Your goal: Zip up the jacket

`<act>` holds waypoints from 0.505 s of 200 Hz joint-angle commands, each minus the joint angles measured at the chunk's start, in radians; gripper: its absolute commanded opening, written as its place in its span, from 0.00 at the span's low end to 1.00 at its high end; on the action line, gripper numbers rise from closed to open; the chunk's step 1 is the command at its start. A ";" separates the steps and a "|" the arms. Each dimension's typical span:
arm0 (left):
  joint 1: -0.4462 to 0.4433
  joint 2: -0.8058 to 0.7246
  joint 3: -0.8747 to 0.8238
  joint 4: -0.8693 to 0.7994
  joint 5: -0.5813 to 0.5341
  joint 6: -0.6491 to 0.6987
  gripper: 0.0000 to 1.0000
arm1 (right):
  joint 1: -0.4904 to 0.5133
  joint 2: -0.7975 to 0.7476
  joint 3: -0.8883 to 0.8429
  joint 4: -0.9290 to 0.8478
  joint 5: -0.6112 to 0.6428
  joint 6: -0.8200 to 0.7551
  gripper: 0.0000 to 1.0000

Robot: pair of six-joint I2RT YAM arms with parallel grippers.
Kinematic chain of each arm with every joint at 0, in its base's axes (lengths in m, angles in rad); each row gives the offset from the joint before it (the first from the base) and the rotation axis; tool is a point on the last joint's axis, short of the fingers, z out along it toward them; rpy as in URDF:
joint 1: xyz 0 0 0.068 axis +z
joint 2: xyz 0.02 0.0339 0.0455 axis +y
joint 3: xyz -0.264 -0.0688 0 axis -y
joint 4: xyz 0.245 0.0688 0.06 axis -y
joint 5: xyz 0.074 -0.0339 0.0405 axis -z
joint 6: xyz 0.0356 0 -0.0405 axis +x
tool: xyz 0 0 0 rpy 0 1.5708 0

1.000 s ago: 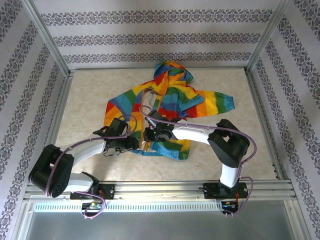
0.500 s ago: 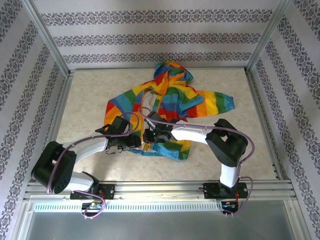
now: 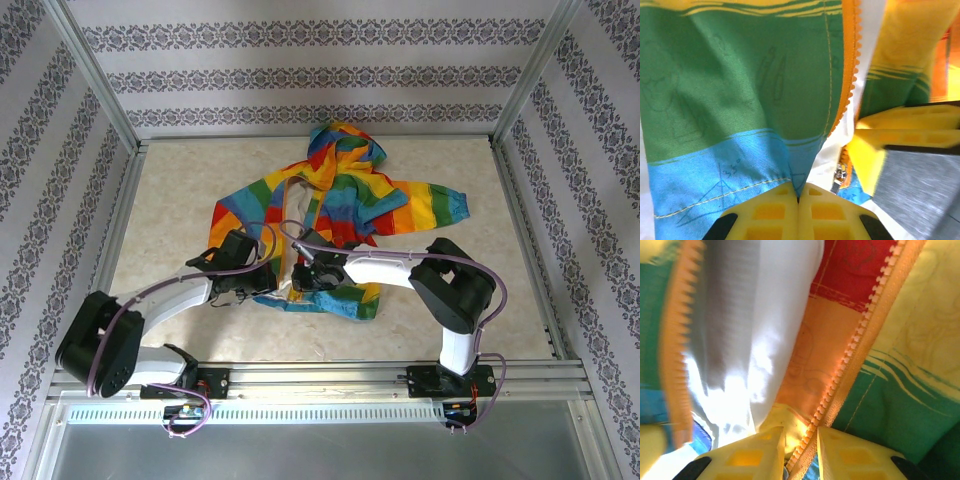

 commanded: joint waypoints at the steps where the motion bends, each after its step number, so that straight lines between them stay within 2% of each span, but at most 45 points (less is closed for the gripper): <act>1: -0.005 -0.054 0.005 -0.038 0.005 -0.011 0.00 | -0.013 0.008 -0.028 0.004 0.003 -0.017 0.24; 56: 0.007 -0.122 -0.018 0.013 0.065 -0.068 0.00 | -0.035 -0.078 -0.074 0.023 -0.002 -0.031 0.24; 84: 0.022 -0.155 -0.052 0.097 0.126 -0.115 0.00 | -0.042 -0.188 -0.095 0.041 -0.012 -0.030 0.32; 101: 0.035 -0.177 -0.081 0.158 0.159 -0.142 0.00 | -0.059 -0.242 -0.096 0.047 -0.031 -0.021 0.33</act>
